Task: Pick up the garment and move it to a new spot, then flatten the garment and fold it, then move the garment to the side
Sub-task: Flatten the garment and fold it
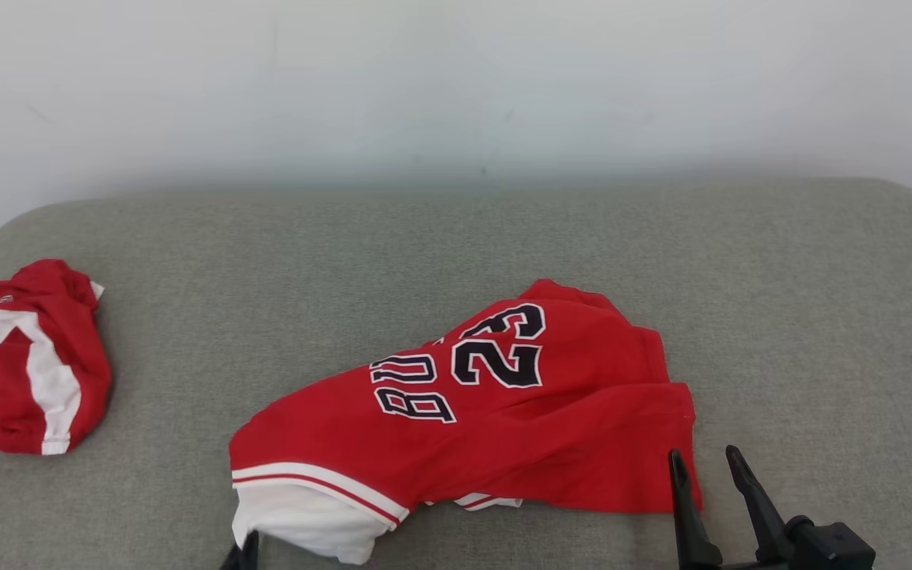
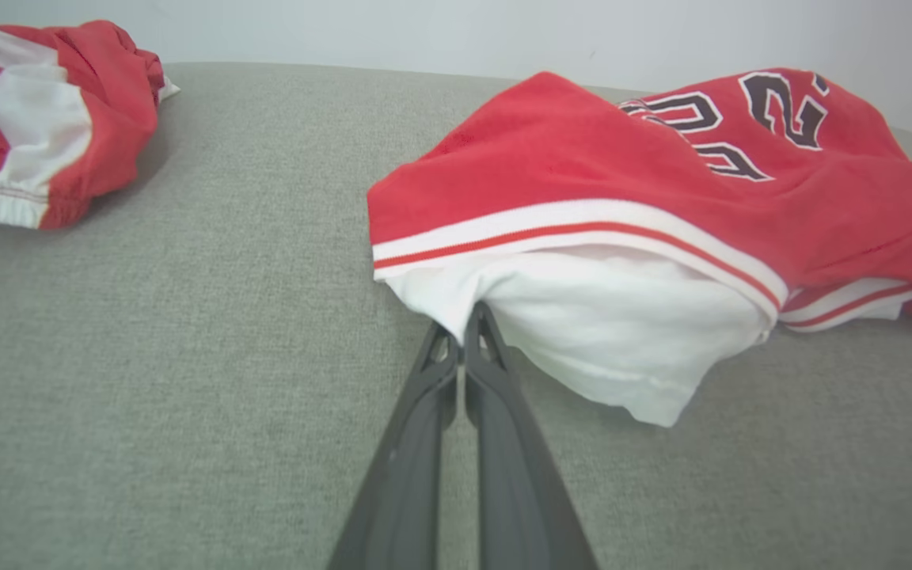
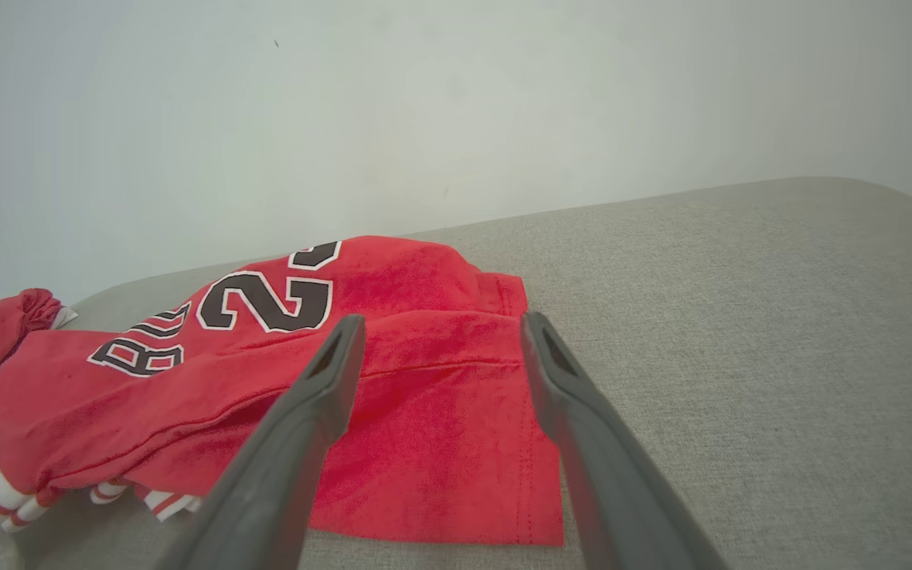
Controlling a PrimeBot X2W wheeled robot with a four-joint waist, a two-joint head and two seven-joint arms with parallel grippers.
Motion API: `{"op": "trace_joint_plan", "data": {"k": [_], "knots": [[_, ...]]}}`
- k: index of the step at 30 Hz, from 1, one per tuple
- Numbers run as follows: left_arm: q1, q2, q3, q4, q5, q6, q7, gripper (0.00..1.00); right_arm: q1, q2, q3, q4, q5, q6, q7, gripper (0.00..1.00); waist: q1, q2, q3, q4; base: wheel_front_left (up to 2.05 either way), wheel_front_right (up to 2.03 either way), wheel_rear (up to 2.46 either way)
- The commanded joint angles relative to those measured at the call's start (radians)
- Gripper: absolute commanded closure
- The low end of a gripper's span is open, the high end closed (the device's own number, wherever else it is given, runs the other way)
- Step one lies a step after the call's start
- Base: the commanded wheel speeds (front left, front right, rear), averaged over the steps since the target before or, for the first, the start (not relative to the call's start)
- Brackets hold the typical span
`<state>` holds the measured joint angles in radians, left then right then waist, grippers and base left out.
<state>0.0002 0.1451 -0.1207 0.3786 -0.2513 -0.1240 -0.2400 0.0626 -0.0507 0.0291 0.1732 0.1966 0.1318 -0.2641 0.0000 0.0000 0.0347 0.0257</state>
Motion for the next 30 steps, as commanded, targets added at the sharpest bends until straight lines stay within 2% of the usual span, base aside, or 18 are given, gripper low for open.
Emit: {"op": "trace_joint_plan", "data": {"k": [1, 10, 12, 13, 14, 20, 30], "knots": [[0.051, -0.006, -0.010, -0.045, -0.011, 0.008, 0.037, 1.00, 0.009, 0.001, 0.002, 0.000, 0.008, -0.002, 0.000, 0.00, 0.0000, 0.0000, -0.015, 0.026, 0.00, 0.00, 0.00], [0.202, -0.016, -0.006, -0.159, -0.093, 0.016, 0.161, 1.00, 0.008, 0.001, -0.008, -0.003, 0.006, -0.002, 0.000, 0.00, 0.0000, 0.0000, -0.006, 0.033, 0.00, 0.00, 0.00], [0.213, -0.001, 0.001, -0.162, -0.081, 0.026, 0.167, 1.00, 0.011, 0.001, -0.014, 0.000, 0.006, -0.002, 0.000, 0.00, 0.0000, 0.0000, -0.007, 0.037, 0.00, 0.00, 0.00], [0.213, -0.006, 0.007, -0.165, -0.089, 0.030, 0.157, 0.64, 0.013, 0.001, -0.013, 0.002, 0.006, -0.002, 0.000, 0.00, 0.0000, 0.0000, -0.010, 0.038, 0.00, 0.00, 0.00], [0.212, -0.014, 0.014, -0.166, -0.102, 0.033, 0.147, 0.00, 0.014, 0.001, -0.012, 0.004, 0.006, -0.002, 0.000, 0.00, 0.0000, 0.0000, -0.013, 0.039, 0.00, 0.00, 0.00], [0.196, -0.010, 0.025, -0.175, -0.077, 0.061, 0.070, 0.00, 0.021, 0.001, -0.010, 0.004, 0.008, -0.002, 0.000, 0.00, 0.0000, 0.0000, -0.031, 0.038, 0.00, 0.00, 0.00], [0.183, -0.049, 0.039, -0.088, -0.057, 0.067, -0.024, 0.00, 0.035, 0.001, -0.063, 0.019, -0.030, -0.002, 0.000, 0.00, 0.0000, 0.0000, -0.036, 0.031, 0.00, 0.00, 0.00]]}}
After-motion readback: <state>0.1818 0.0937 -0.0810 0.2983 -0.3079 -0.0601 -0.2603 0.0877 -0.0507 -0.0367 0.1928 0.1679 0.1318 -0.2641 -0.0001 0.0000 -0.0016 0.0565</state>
